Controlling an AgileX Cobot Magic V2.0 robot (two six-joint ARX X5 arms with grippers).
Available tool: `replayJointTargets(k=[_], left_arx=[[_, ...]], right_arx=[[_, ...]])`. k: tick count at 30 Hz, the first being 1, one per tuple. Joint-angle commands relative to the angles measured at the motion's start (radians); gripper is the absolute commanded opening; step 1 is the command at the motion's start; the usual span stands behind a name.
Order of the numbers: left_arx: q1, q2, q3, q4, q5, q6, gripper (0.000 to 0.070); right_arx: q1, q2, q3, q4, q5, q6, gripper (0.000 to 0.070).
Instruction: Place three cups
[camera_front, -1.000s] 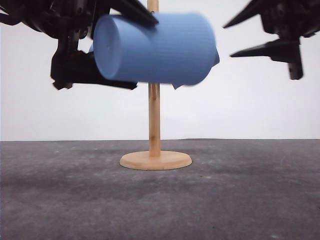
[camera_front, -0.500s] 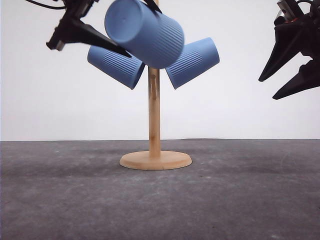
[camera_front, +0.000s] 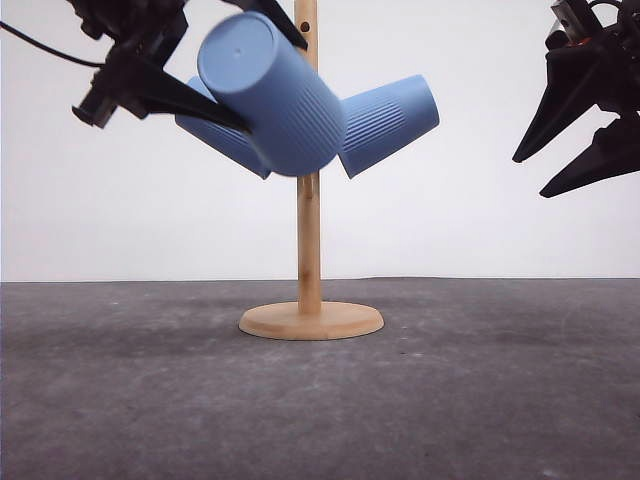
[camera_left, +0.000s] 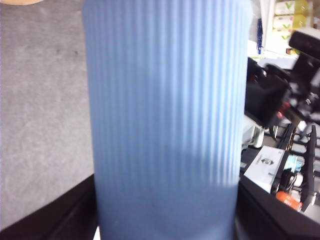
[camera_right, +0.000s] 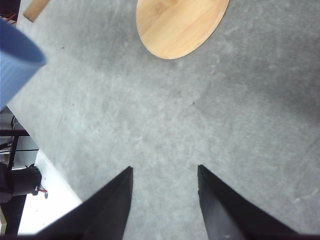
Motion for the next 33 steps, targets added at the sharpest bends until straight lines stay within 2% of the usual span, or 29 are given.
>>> replayJointTargets(k=[1, 12, 21, 33], left_arx=[[-0.004, 0.028, 0.019, 0.026, -0.005, -0.029, 0.0384], [0.002, 0.135, 0.020, 0.195, -0.031, -0.147, 0.0384], [0.032, 0.167, 0.020, 0.231, -0.072, -0.168, 0.0390], [0.047, 0.188, 0.020, 0.257, -0.037, -0.183, 0.0390]], right_arx=[[0.001, 0.013, 0.023, 0.006, -0.003, -0.014, 0.0257], [0.007, 0.013, 0.023, 0.006, -0.003, -0.014, 0.0257], [0.007, 0.013, 0.023, 0.006, -0.003, -0.014, 0.0257], [0.007, 0.013, 0.023, 0.006, -0.003, -0.014, 0.0257]])
